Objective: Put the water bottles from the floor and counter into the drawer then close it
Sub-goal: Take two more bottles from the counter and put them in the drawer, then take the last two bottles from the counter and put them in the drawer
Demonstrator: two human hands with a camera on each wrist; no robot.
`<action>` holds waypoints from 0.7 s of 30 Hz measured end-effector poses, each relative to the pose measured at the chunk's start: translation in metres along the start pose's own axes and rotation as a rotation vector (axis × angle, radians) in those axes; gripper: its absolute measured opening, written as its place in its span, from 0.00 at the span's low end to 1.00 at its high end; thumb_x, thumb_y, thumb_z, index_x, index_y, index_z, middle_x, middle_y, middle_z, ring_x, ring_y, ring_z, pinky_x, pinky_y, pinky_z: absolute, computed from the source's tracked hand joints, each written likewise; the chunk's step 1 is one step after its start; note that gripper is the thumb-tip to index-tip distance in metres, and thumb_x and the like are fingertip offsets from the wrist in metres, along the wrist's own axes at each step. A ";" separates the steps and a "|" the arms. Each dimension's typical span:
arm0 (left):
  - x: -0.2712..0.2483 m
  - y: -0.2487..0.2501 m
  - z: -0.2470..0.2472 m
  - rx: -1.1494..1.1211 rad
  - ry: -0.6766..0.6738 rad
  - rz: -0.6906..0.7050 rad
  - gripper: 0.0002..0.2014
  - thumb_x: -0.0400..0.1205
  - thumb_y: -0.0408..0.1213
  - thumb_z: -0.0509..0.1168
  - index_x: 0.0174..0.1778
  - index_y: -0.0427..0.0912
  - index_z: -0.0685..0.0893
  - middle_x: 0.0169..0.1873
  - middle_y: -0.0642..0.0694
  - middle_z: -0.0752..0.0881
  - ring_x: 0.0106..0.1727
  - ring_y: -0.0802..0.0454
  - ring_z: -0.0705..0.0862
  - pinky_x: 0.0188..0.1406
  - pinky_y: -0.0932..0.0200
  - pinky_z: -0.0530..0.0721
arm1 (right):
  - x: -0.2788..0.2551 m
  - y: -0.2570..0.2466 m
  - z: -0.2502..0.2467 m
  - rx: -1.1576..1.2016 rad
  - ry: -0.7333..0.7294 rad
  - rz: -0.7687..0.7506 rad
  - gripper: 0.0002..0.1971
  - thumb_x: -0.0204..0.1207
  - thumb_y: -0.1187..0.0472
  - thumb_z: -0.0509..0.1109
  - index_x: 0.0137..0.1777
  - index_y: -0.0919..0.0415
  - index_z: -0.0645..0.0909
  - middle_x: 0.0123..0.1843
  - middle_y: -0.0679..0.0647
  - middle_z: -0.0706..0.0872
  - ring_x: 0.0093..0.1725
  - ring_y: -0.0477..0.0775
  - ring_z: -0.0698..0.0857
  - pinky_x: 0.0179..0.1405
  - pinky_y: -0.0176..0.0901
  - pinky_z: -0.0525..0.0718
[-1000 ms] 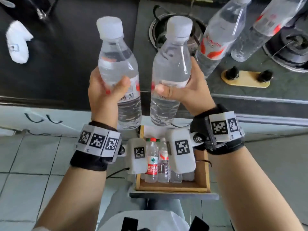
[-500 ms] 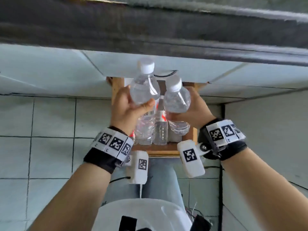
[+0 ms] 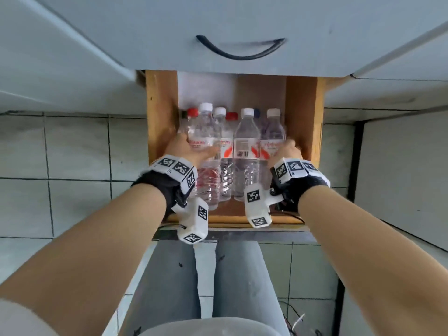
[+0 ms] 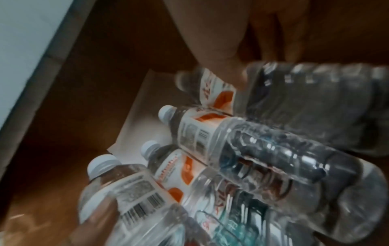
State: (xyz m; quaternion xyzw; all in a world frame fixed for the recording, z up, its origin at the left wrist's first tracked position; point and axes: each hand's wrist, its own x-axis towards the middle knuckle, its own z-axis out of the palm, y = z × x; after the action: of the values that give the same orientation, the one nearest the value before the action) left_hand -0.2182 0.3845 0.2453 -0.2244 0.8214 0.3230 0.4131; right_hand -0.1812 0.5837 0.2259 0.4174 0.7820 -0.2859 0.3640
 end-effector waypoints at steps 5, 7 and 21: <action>-0.003 0.007 -0.001 0.104 -0.023 -0.047 0.43 0.66 0.61 0.72 0.73 0.41 0.69 0.70 0.43 0.79 0.66 0.42 0.81 0.63 0.48 0.80 | -0.003 0.008 0.003 0.008 -0.063 0.019 0.34 0.70 0.55 0.72 0.74 0.62 0.64 0.71 0.64 0.75 0.67 0.66 0.79 0.64 0.53 0.77; -0.006 0.008 -0.002 0.116 -0.007 -0.039 0.42 0.69 0.59 0.70 0.74 0.39 0.68 0.68 0.43 0.79 0.64 0.42 0.81 0.61 0.50 0.81 | -0.010 0.006 0.000 0.036 -0.078 0.017 0.35 0.67 0.46 0.72 0.72 0.60 0.69 0.68 0.63 0.79 0.64 0.66 0.81 0.62 0.52 0.79; -0.143 0.116 -0.077 -0.164 -0.212 0.366 0.11 0.79 0.40 0.64 0.54 0.41 0.84 0.38 0.51 0.85 0.36 0.57 0.86 0.29 0.70 0.82 | -0.158 -0.056 -0.117 0.544 0.068 -0.466 0.06 0.74 0.65 0.65 0.42 0.52 0.80 0.45 0.57 0.88 0.44 0.56 0.86 0.52 0.54 0.85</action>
State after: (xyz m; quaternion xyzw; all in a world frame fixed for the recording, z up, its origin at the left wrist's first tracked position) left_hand -0.2528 0.4237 0.4381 -0.0695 0.7714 0.4799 0.4120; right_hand -0.2073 0.5738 0.4290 0.3187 0.7631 -0.5449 0.1386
